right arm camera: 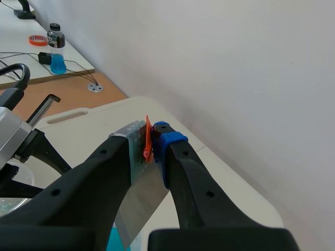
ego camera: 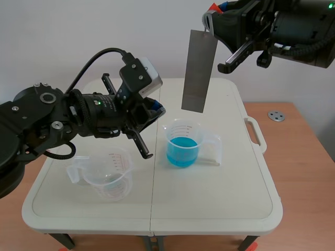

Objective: Hold the metal plate by the orange handle, dip it into the blue solution, take it out and point at it, then put the plate back in the beaker on the left.
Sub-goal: 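Point at the plate with the left hand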

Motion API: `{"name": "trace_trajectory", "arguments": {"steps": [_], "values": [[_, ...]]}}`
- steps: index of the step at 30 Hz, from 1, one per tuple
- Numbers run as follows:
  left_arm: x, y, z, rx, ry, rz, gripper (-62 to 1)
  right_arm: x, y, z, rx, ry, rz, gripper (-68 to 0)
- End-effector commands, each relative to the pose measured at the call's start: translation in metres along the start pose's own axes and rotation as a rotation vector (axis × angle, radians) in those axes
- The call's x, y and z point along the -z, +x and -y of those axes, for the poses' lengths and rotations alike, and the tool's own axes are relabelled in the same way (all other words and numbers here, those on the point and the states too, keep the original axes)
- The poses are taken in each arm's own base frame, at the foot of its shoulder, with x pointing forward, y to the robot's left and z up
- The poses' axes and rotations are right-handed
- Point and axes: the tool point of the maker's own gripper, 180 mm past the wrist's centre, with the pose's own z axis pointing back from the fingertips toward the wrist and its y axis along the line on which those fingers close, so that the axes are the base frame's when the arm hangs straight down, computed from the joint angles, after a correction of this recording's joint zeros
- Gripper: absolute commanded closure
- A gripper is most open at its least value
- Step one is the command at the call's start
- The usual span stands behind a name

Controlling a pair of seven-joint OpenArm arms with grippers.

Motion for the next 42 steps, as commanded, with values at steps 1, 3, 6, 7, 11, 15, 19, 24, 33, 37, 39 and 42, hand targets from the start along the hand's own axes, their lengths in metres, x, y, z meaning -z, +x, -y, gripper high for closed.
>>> {"name": "trace_trajectory", "arguments": {"steps": [1,3,6,7,11,15,19,24,33,37,39,42], "values": [[0.002,0.012,-0.001,0.002,0.008,0.035,-1.4,0.0,0.011,-0.001,-0.006,0.008,0.04,-1.3],[0.004,0.014,0.0,-0.002,0.007,0.042,-1.4,0.0,0.011,-0.001,-0.004,0.008,0.042,-1.3],[0.006,0.016,0.001,0.003,0.008,0.045,-1.4,0.0,0.011,-0.001,-0.004,0.009,0.043,-1.3],[0.006,0.017,0.001,0.002,0.008,0.046,-1.4,0.0,0.012,-0.001,-0.003,0.009,0.043,-1.3],[0.006,0.017,0.001,0.003,0.007,0.045,-1.4,0.0,0.011,-0.001,-0.003,0.009,0.043,-1.3],[0.006,0.015,0.001,0.022,0.008,0.035,-1.4,0.0,0.012,-0.001,-0.001,0.009,0.045,-1.3],[0.006,0.014,0.001,0.024,0.009,0.032,-1.5,0.0,0.012,-0.001,0.001,0.01,0.047,-1.3],[0.002,0.006,-0.002,0.01,0.034,0.014,-1.5,0.0,0.013,-0.001,0.003,0.01,0.049,-1.3],[-0.04,-0.033,-0.008,-0.084,0.095,-0.043,-1.5,0.0,0.013,-0.001,0.004,0.01,0.05,-1.3],[-0.072,-0.042,-0.011,-0.125,0.123,-0.048,-1.5,0.0,0.013,-0.001,0.004,0.01,0.05,-1.3],[-0.088,-0.045,-0.014,-0.147,0.138,-0.051,-1.5,0.0,0.013,-0.001,0.004,0.01,0.05,-1.3],[-0.112,-0.052,-0.015,-0.181,0.159,-0.063,-1.5,0.0,0.013,-0.001,0.004,0.01,0.05,-1.3]]}}
